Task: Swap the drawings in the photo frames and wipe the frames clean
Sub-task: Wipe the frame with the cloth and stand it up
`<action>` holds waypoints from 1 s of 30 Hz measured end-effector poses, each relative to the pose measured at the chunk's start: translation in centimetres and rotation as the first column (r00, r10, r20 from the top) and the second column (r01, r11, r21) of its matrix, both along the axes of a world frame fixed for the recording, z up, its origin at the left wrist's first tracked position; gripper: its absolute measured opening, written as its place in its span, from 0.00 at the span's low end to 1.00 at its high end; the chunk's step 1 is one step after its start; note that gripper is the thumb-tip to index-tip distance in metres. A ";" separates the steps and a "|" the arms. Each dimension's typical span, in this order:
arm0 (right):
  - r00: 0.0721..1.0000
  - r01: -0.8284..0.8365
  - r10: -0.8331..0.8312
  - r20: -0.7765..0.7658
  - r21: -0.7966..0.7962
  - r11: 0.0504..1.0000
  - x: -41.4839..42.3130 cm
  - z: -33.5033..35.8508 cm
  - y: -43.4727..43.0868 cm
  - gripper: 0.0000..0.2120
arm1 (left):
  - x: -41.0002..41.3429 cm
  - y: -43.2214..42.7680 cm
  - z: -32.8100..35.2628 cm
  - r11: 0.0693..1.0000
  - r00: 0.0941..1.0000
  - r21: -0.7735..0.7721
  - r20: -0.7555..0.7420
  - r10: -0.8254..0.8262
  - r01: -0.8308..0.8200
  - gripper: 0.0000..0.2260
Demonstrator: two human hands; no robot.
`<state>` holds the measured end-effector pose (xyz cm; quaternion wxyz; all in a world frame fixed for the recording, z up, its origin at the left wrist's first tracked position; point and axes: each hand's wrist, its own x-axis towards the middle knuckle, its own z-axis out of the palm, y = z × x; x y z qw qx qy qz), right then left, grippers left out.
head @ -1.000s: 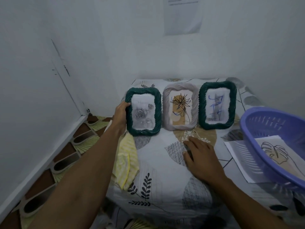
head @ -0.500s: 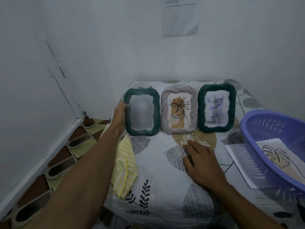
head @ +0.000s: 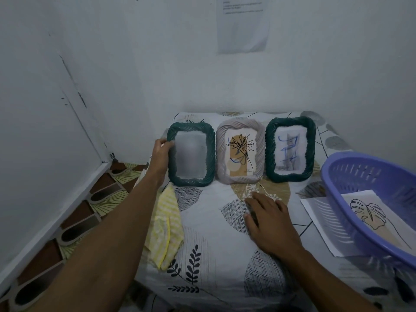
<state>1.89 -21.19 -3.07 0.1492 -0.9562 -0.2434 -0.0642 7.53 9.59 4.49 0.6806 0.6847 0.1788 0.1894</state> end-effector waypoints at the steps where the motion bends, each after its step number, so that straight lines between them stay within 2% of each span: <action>1: 1.000 -0.002 0.002 0.000 0.002 1.000 0.0 0.0 0.0 0.25 | -0.3 0.0 -0.1 0.999 1.000 0.046 0.022 0.021 -0.022 0.13; 3: 1.000 -0.005 0.005 -0.002 0.000 1.000 0.0 0.0 0.0 0.24 | -1.2 -0.3 -0.6 0.948 0.990 0.284 0.075 0.124 -0.140 0.22; 5: 1.000 -0.004 0.004 -0.004 0.009 1.000 0.0 0.1 0.0 0.24 | -2.8 -1.8 -1.3 0.783 0.967 0.567 0.138 0.216 -0.256 0.27; 7: 1.000 0.001 -0.001 0.001 0.027 1.000 -0.1 0.1 0.0 0.24 | -4.9 -4.3 -2.0 0.604 0.965 0.755 0.159 0.207 -0.254 0.27; 11: 0.998 0.045 -0.047 0.035 0.049 0.998 -0.4 0.6 -0.1 0.20 | -8.6 -8.8 -4.9 0.382 0.996 0.920 -0.093 -0.004 0.088 0.25; 14: 0.994 0.094 -0.096 0.044 0.046 0.995 -0.5 1.0 0.1 0.18 | -10.3 -10.5 -7.2 0.223 0.960 0.934 -0.279 -0.034 0.279 0.28; 16: 0.993 0.114 -0.116 0.025 0.059 0.992 -0.1 0.9 0.2 0.17 | -10.5 -10.9 -8.2 0.189 0.936 0.918 -0.350 -0.027 0.348 0.31; 21: 0.997 0.071 -0.068 -0.044 0.060 0.996 -0.5 1.9 -1.0 0.18 | -11.5 -11.5 -8.0 0.162 0.936 0.922 -0.349 -0.036 0.350 0.36; 23: 0.999 0.030 -0.028 -0.045 0.037 0.999 -0.4 2.0 -1.7 0.19 | -11.5 -11.2 -7.9 0.161 0.939 0.926 -0.343 -0.028 0.342 0.36; 26: 0.998 0.057 -0.056 -0.039 0.015 0.998 -0.4 1.4 -3.6 0.22 | -11.4 -11.4 -8.0 0.161 0.939 0.925 -0.344 -0.025 0.343 0.35; 28: 0.997 0.069 -0.069 -0.032 0.007 0.998 -0.4 1.0 -4.2 0.23 | -11.0 -11.4 -7.6 0.185 0.943 0.925 -0.332 -0.036 0.333 0.32; 30: 0.997 0.069 -0.069 -0.017 0.017 0.997 -0.4 0.8 -4.1 0.23 | -10.0 -11.5 -6.0 0.214 0.963 0.940 -0.258 -0.071 0.268 0.27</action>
